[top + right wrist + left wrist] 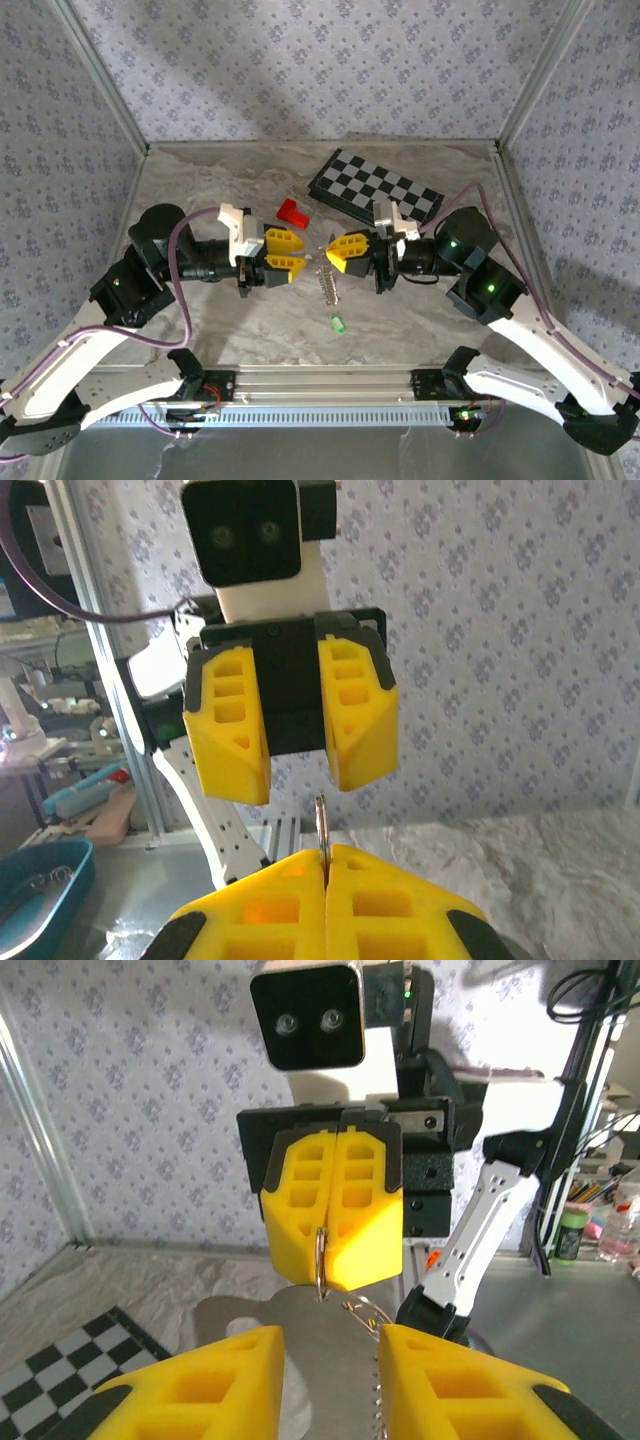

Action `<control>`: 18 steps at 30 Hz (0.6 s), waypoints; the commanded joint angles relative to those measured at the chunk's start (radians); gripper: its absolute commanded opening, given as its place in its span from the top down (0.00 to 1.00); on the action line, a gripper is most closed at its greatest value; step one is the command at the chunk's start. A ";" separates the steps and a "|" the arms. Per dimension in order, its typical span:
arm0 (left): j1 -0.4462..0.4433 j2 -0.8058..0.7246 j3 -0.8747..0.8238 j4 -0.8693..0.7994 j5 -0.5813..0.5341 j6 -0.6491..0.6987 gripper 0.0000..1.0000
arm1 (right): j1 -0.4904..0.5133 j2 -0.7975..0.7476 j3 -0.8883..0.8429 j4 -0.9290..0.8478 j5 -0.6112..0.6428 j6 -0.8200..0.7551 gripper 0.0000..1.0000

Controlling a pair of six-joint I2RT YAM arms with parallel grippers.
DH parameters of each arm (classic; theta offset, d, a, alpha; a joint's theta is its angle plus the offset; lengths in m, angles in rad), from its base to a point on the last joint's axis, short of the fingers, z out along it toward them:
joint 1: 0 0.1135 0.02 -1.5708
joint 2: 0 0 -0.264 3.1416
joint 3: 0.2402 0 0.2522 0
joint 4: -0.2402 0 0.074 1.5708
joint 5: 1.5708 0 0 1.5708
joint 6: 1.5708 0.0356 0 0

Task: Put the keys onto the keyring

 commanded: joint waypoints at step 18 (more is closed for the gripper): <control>-0.018 0.065 -0.011 0.270 0.092 -0.126 0.73 | -0.003 -0.001 -0.043 0.251 -0.036 0.106 1.00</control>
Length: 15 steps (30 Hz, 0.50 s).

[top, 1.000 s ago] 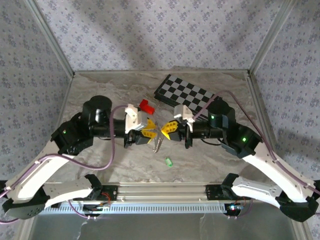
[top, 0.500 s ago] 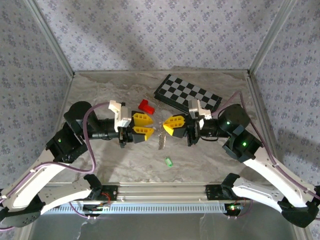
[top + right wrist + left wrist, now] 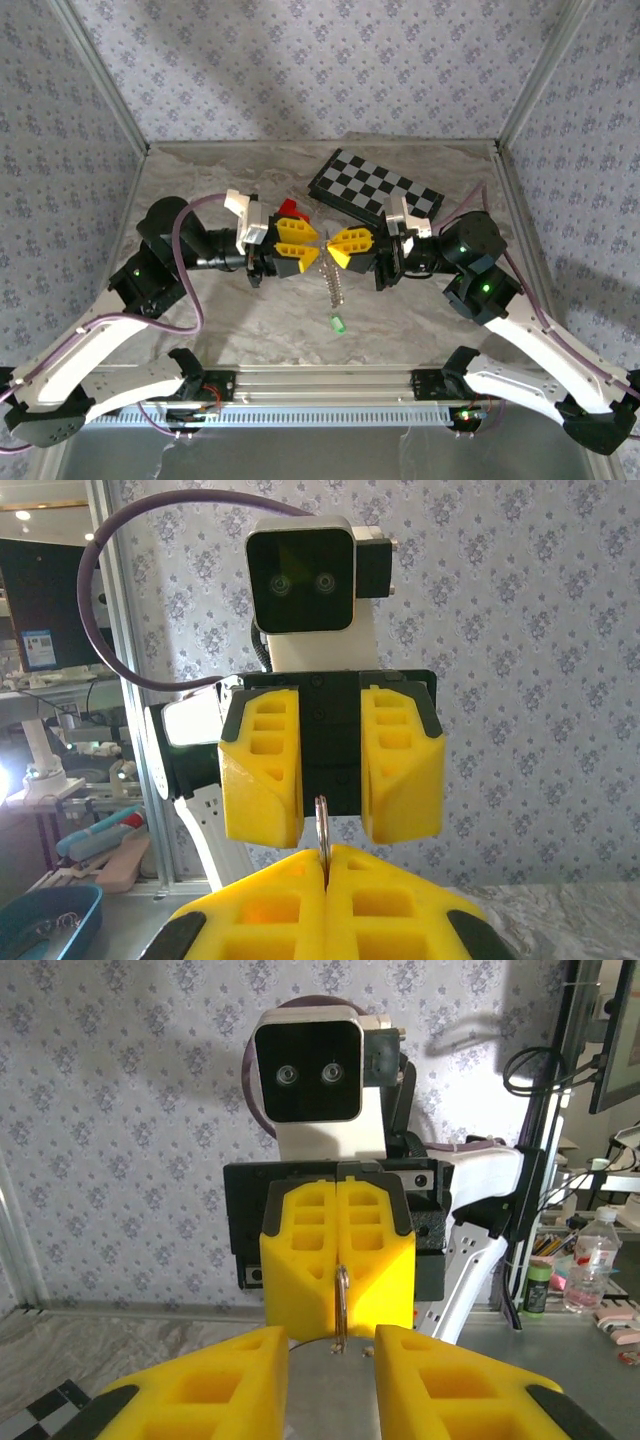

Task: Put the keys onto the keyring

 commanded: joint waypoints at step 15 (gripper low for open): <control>-0.023 0.021 -0.001 0.057 0.022 -0.014 0.82 | -0.003 -0.007 -0.020 0.079 -0.011 0.030 1.00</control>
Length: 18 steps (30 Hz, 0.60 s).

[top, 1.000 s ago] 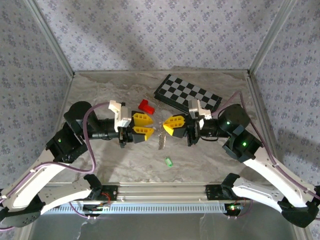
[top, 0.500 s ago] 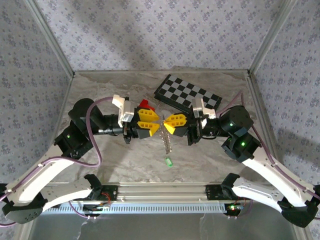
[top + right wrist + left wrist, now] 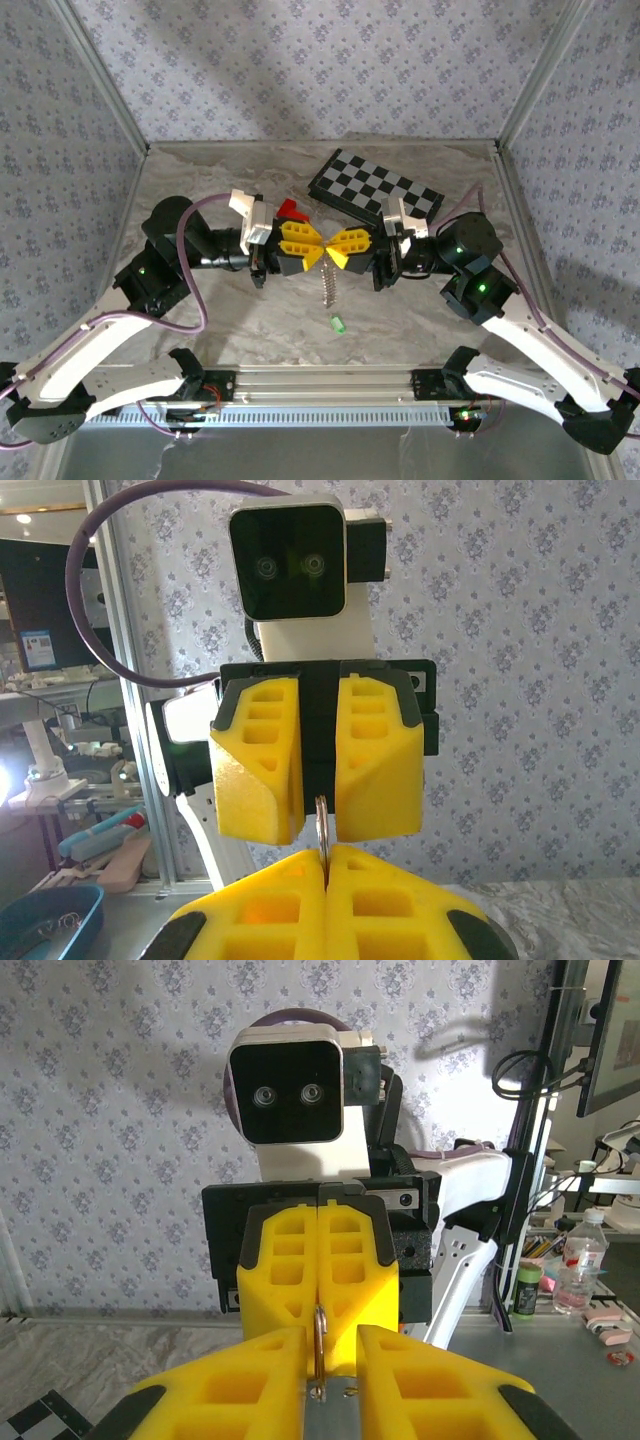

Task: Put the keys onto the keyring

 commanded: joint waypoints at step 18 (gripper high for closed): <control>-0.007 0.005 0.058 -0.112 -0.013 0.090 1.00 | -0.002 -0.029 0.052 -0.153 0.057 -0.098 0.77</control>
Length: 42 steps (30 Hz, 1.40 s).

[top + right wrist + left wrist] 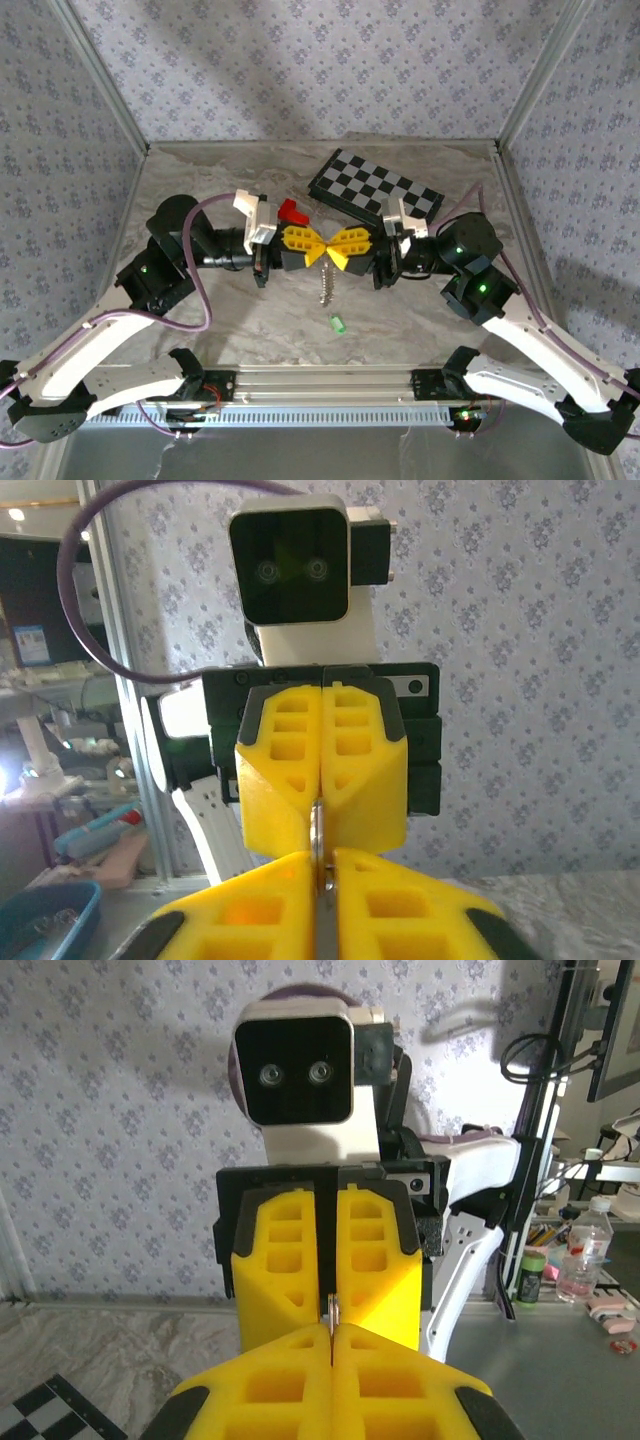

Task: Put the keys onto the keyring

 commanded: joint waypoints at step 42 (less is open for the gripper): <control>-0.008 0.111 0.229 -0.481 -0.046 0.315 1.00 | 0.058 0.022 0.181 -0.562 0.181 -0.320 0.76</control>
